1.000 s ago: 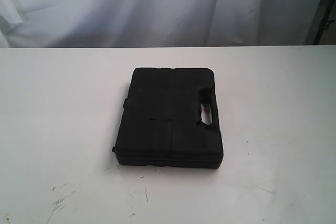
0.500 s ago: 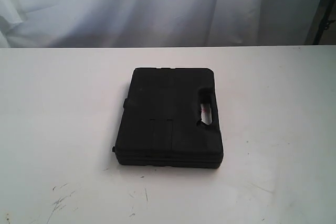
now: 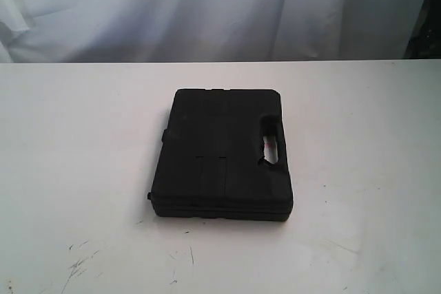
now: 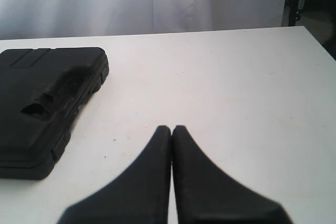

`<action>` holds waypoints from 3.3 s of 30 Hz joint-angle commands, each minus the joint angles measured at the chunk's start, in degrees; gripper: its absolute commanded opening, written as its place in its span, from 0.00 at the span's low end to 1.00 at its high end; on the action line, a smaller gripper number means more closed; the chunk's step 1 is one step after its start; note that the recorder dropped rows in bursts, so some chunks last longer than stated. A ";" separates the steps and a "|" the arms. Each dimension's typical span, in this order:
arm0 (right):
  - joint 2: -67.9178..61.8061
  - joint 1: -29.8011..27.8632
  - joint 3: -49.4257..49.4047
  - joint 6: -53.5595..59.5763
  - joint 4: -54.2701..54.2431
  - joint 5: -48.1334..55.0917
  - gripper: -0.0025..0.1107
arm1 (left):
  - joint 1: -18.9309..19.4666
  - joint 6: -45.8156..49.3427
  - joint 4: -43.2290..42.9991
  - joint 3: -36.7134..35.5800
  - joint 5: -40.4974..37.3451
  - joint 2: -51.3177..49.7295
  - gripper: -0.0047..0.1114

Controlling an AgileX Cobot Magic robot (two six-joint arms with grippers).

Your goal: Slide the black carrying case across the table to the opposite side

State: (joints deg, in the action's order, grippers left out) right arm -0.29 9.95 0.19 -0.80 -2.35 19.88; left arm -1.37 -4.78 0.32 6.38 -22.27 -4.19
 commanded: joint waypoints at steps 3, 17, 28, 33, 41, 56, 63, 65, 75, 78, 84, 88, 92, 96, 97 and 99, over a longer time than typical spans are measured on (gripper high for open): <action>0.29 -0.29 -0.19 0.01 -0.08 -0.11 0.02 | 0.11 0.84 0.83 -5.23 1.47 4.08 0.04; 0.29 -0.29 -0.19 0.01 -0.08 -0.11 0.02 | 0.11 2.39 1.26 -6.38 2.40 4.19 0.04; 0.29 -0.29 -0.19 0.01 -0.08 -0.11 0.02 | 0.11 2.38 0.80 -6.38 2.53 4.19 0.04; 0.29 -0.29 -0.19 0.01 -0.08 -0.11 0.02 | 0.11 2.38 0.80 -6.38 2.53 4.19 0.04; 0.29 -0.29 -0.19 0.01 -0.08 -0.11 0.02 | 0.11 2.38 0.80 -6.38 2.53 4.19 0.04; 0.29 -0.29 -0.19 0.01 -0.08 -0.11 0.02 | 0.11 2.38 0.80 -6.38 2.53 4.19 0.04; 0.29 -0.29 -0.19 0.01 -0.05 -1.62 0.02 | 0.11 2.38 0.80 -6.38 2.53 4.19 0.04; 0.29 -0.29 -0.19 0.01 -0.05 -4.06 0.02 | 0.11 2.38 0.80 -6.38 2.53 4.19 0.04; 0.29 -0.29 -0.19 0.01 -0.05 -25.11 0.02 | 0.11 2.38 0.80 -6.38 2.53 4.19 0.04; 0.29 -0.29 -0.19 0.01 -0.05 -25.99 0.02 | 0.11 2.38 0.80 -6.38 2.53 4.19 0.04; 0.29 -0.29 -0.19 0.01 -0.05 -29.90 0.02 | 0.11 2.38 0.80 -6.38 2.53 4.19 0.04; 0.29 -0.29 -0.19 0.01 -0.05 -39.91 0.02 | 0.11 2.38 0.80 -6.38 2.53 4.19 0.04; 0.29 -0.29 -0.19 -0.33 -0.05 -47.95 0.02 | 0.11 2.38 0.80 -6.38 2.53 4.19 0.04; 0.29 -0.29 -0.19 -2.57 -0.05 -48.19 0.02 | 0.11 2.38 0.80 -6.38 2.53 4.19 0.04; 0.29 -0.29 0.24 -2.59 -0.05 -48.19 0.02 | 0.11 2.38 0.80 -6.38 2.53 4.19 0.04; 0.29 -0.29 2.11 -2.59 -0.05 -47.92 0.02 | 0.11 2.38 0.80 -6.38 2.53 4.19 0.04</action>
State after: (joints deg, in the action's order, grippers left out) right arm -0.29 9.95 0.48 -2.97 -2.35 -27.44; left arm -1.37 -2.35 1.04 0.24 -20.59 -0.23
